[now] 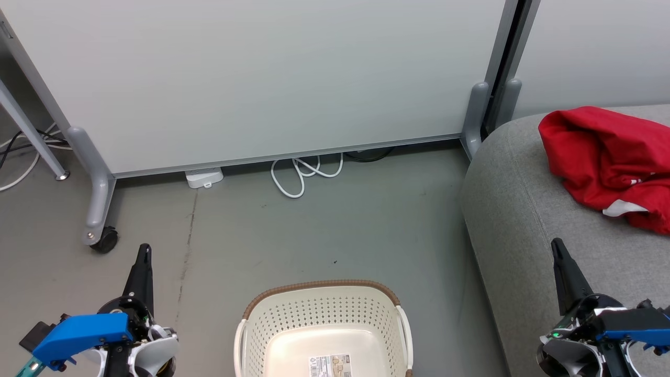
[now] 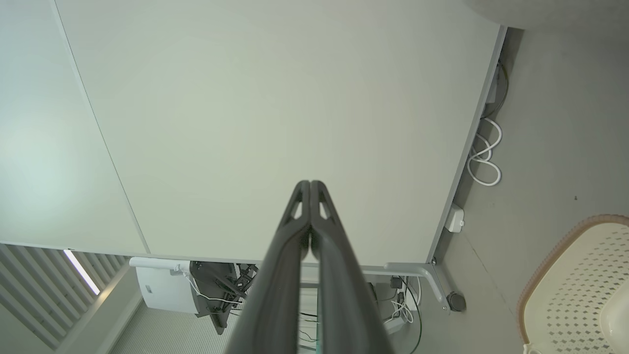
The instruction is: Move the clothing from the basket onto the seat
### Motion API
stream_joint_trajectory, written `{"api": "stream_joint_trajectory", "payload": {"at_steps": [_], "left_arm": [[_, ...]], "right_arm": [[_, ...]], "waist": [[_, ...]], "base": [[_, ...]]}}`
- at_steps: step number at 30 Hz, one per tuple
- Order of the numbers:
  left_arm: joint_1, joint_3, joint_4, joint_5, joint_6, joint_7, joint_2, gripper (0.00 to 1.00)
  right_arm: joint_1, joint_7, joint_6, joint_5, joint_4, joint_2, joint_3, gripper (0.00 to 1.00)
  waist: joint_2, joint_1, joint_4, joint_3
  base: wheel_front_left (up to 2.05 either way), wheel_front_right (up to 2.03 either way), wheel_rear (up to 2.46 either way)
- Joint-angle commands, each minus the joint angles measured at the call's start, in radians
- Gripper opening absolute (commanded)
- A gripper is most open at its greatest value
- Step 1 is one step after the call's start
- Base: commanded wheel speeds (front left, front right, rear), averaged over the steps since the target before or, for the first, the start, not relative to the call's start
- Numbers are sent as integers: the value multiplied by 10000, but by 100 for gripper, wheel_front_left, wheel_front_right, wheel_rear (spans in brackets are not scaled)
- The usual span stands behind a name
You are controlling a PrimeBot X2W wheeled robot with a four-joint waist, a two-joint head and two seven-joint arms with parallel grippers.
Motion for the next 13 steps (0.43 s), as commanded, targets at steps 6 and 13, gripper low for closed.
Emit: {"api": "stream_joint_trajectory", "payload": {"at_steps": [6, 13], "left_arm": [[-96, 23, -32, -22, -90, 38, -13, 0], [-96, 23, -33, -22, -91, 37, -13, 0]], "right_arm": [[-134, 23, 7, 27, 12, -55, -13, 0], [-134, 23, 7, 28, 12, -55, -13, 0]], "waist": [[0, 0, 1, 0], [0, 0, 1, 0]], "base": [[0, 0, 0], [0, 0, 0]]}}
